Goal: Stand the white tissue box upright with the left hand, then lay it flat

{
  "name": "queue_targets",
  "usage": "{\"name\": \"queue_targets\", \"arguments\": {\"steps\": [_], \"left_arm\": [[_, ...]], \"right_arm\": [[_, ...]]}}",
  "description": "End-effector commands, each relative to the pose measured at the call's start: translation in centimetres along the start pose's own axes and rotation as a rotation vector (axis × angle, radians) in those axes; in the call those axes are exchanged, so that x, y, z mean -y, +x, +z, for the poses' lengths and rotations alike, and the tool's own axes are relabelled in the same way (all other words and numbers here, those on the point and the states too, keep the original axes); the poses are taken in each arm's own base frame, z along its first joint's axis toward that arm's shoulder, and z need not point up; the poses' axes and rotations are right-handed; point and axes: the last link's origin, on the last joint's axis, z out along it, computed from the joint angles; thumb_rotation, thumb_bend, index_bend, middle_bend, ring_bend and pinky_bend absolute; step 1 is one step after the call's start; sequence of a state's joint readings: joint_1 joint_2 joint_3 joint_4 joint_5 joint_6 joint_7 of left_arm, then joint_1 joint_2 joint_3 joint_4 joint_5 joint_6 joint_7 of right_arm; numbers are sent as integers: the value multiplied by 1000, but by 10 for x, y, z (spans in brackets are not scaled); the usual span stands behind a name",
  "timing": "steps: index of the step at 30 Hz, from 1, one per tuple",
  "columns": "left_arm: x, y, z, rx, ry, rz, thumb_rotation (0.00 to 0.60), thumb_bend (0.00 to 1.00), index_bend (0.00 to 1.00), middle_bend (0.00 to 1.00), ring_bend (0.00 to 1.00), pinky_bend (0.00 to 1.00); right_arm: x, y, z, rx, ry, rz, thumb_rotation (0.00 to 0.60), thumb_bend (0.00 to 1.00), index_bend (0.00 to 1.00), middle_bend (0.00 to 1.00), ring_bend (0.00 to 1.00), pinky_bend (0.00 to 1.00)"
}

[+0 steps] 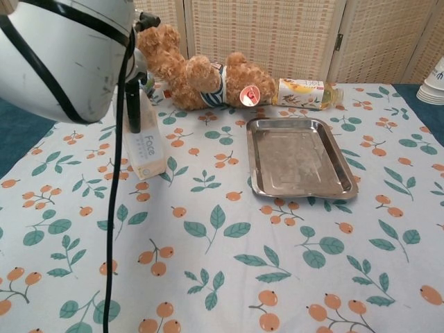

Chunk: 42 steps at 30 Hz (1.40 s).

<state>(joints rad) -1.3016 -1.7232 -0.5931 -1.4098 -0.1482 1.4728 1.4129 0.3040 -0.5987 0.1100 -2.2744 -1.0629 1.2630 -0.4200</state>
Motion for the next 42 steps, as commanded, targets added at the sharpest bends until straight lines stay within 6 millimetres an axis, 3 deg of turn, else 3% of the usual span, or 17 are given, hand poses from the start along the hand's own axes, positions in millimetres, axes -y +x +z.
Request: {"name": "queue_targets", "arguments": {"steps": [1, 15, 22, 29, 38, 42], "left_arm": [[1, -2, 0, -6, 2, 10, 600, 180, 164, 358, 105, 141], [0, 9, -7, -70, -52, -14, 600, 231, 342, 481, 219, 194], [8, 21, -13, -106, -179, -229, 600, 233, 354, 500, 234, 192], [41, 11, -13, -111, -429, -665, 600, 220, 381, 533, 226, 163], [89, -18, -1, -208, -574, -971, 600, 210, 404, 556, 247, 184], [101, -35, 4, -298, -577, -1072, 600, 208, 411, 562, 254, 170]], "right_arm": [[0, 0, 0, 2, -1, 0, 600, 122, 72, 2, 0, 0], [0, -2, 2, 13, -6, -1, 600, 121, 72, 2, 0, 0], [-1, -3, 3, 17, -11, -3, 600, 122, 72, 2, 0, 0], [-3, -1, 5, 10, -23, 6, 600, 122, 72, 2, 0, 0], [-3, -5, 7, 29, -26, 4, 600, 122, 72, 2, 0, 0], [-2, -7, 8, 41, -24, 0, 600, 122, 72, 2, 0, 0]]}}
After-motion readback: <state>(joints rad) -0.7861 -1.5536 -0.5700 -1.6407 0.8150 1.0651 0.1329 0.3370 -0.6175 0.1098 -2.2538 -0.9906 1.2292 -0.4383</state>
